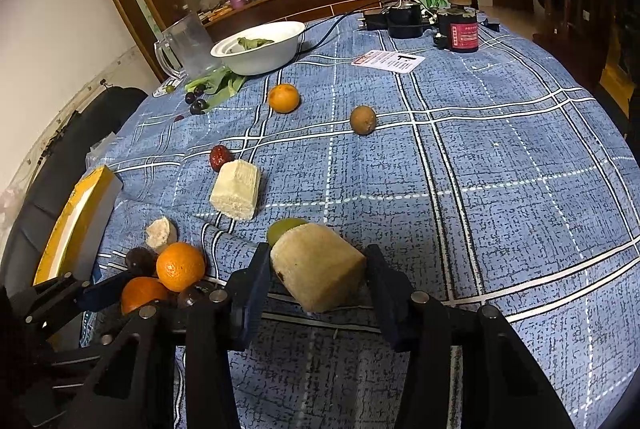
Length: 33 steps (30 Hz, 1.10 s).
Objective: Organize fruits
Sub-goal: 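Grasp a white peeled cube with the right tool while the left tool grasps an orange, then move both held items over the tray and open both tools to release them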
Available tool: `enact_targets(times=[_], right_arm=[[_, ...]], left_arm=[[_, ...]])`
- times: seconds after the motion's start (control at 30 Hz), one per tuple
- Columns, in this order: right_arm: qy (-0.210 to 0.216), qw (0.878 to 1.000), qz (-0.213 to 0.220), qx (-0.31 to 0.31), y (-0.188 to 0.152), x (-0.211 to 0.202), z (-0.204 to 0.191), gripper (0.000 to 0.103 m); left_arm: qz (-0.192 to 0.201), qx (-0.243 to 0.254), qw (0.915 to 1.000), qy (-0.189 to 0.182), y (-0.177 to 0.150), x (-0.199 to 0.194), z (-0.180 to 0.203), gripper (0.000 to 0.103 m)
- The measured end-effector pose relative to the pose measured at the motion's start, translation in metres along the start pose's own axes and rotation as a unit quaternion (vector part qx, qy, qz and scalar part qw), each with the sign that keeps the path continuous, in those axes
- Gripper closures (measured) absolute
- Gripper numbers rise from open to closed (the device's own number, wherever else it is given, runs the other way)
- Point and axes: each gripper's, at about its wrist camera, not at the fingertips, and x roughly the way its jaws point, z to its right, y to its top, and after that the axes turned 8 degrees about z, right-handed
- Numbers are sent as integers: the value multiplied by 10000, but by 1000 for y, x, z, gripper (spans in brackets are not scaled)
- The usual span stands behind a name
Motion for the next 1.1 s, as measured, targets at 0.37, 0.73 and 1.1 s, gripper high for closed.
enact_targets(times=[0.37,0.73,1.1], right_arm=[[151,9996,229,-84,2,-37,-29,53],[1452,9849,60,-939,-14,-62,-170,53],[2062,9526,-726,-2115,-79,-21,-301,52]], left_arm=[[602,-858,9940,301,-7,-88,-53,69],[684,-2017,9594,1851,-58,-149,-177,69],[418,-2636,9414,2064,-91,-143,-229,69]])
